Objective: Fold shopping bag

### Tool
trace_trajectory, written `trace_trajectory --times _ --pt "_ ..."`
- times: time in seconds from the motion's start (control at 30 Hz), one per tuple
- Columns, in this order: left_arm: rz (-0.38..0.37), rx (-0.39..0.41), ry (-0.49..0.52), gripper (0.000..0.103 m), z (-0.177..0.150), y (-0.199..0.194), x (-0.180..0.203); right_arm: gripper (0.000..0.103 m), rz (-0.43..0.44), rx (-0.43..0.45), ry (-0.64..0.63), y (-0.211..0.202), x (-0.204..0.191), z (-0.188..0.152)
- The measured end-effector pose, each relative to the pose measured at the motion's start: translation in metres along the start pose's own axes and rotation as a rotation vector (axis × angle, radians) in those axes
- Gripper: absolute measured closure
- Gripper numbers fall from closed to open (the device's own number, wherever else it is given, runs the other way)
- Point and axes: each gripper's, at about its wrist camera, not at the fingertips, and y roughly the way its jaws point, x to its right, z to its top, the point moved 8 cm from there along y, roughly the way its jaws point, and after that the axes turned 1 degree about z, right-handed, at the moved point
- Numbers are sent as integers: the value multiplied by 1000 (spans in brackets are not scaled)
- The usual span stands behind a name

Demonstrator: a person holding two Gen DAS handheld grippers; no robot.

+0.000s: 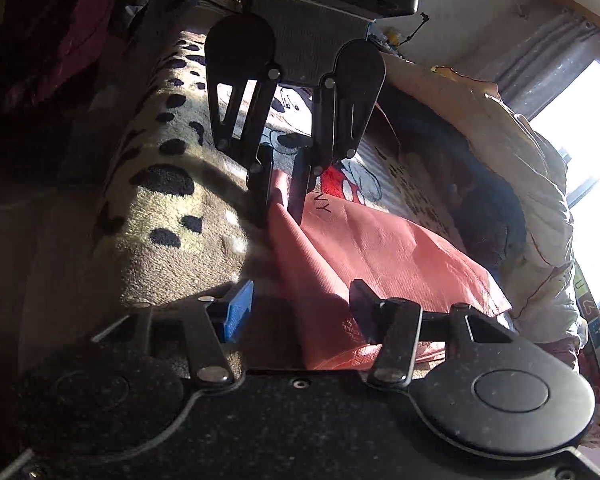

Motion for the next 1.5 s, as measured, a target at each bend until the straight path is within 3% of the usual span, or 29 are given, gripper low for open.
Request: trace_trajectory --times 0.1,0.13,0.23,0.33,0.4,0.53,0.6,0.7,0.83,0.9,1.0,1.2,1.37,1.5 --pt "-102 40 -92 85 -5 -1 -15 51 74 -15 14 5 12 -1" --pt "-133 53 -103 82 -6 -1 -19 57 97 -23 20 7 15 -1" --pt "-248 97 -270 82 -12 0 -38 71 132 -29 85 10 20 -6" --pt "-332 147 -390 81 -20 0 -50 73 228 -11 368 14 43 -14" --pt "-347 186 -428 81 -23 1 -56 73 278 10 547 15 55 -21" --pt "-278 293 -405 79 -28 -6 -52 73 355 57 795 13 65 -32" --pt "-252 338 -390 79 -31 -9 -49 73 386 77 869 14 65 -39" --pt "-254 330 -411 79 -35 -11 -47 73 459 100 973 21 66 -49" --pt "-448 303 -752 77 -49 3 -76 73 559 126 1150 32 73 -63" --pt "-554 292 -955 77 -61 13 -91 74 578 137 1243 33 78 -70" --pt "-648 296 -1179 76 -77 23 -100 75 568 166 1413 36 80 -80" --pt "-738 267 -1354 77 -88 31 -110 76 539 190 1692 38 77 -96" --pt "-693 259 -1352 77 -86 30 -110 77 531 106 1784 43 79 -96" --pt "-500 267 -1131 77 -72 11 -110 77 527 55 1817 44 78 -97"
